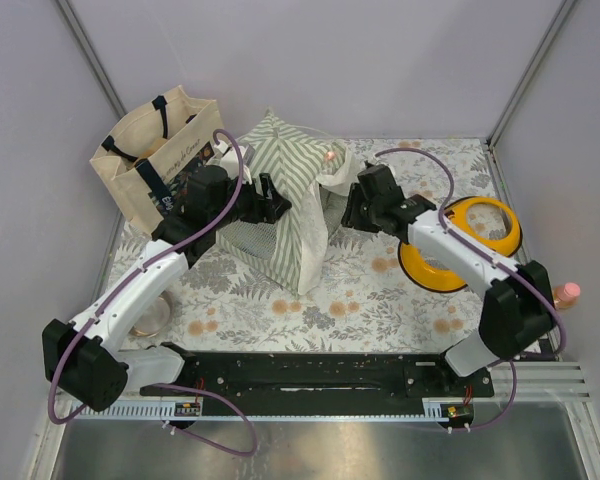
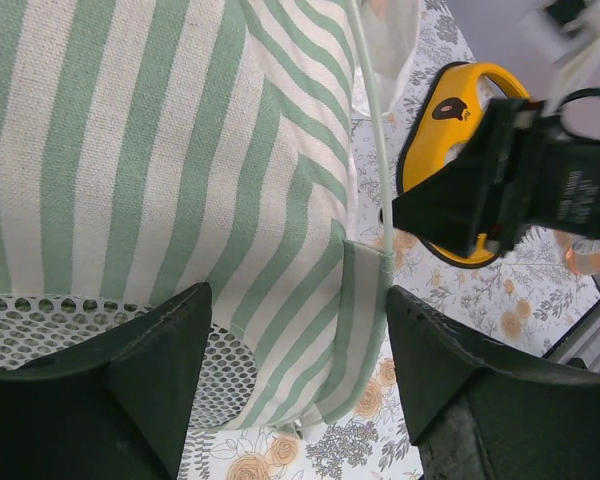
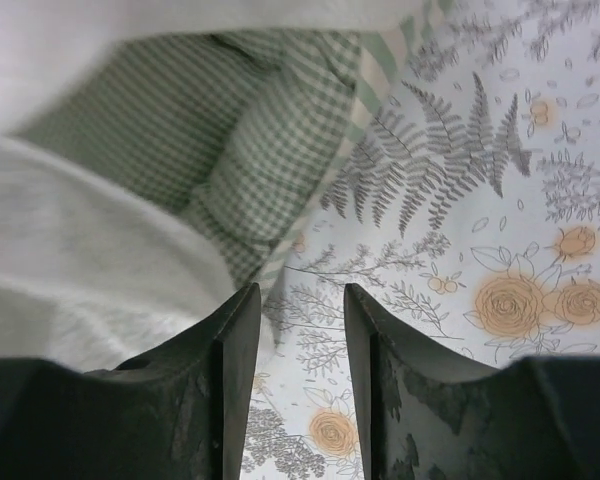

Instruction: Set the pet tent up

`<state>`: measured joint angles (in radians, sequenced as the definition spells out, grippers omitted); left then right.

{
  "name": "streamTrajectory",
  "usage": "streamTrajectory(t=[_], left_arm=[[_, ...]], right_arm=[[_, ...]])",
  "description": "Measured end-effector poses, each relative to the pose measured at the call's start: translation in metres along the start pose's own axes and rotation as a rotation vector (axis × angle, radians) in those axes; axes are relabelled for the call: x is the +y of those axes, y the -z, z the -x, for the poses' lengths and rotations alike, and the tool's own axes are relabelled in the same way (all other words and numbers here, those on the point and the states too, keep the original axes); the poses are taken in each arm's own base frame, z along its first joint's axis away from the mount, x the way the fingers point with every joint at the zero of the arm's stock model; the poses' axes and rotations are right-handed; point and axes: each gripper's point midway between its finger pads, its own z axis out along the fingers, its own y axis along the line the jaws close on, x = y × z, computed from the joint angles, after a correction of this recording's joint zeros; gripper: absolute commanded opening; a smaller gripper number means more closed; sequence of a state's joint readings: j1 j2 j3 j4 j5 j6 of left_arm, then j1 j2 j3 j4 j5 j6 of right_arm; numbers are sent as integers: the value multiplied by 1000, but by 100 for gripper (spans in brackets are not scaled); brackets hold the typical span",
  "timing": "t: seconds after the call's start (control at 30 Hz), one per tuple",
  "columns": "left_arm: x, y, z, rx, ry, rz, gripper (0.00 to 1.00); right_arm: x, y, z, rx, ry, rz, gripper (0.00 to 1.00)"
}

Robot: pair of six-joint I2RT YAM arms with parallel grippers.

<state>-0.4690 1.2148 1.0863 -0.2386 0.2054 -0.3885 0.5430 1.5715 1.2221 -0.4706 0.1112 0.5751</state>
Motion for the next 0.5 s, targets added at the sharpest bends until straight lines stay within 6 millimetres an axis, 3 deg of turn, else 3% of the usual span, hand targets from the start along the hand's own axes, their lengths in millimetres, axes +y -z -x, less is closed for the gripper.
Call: streamTrajectory(t=[0.07, 0.17, 0.3, 0.4, 0.5], left_arm=[[-1, 0, 0, 1, 0, -3, 74], [-1, 0, 0, 2, 0, -8, 74], [-1, 0, 0, 2, 0, -7, 74], [-2, 1, 0, 1, 0, -8, 74], [-2, 1, 0, 1, 0, -8, 74]], right_arm=[[10, 19, 15, -54, 6, 51, 40], [35, 57, 53, -177, 15, 158, 35], [78, 104, 123, -384, 19, 289, 30], [96, 113, 153, -459, 21, 326, 25], [102, 91, 163, -466, 18, 308, 20]])
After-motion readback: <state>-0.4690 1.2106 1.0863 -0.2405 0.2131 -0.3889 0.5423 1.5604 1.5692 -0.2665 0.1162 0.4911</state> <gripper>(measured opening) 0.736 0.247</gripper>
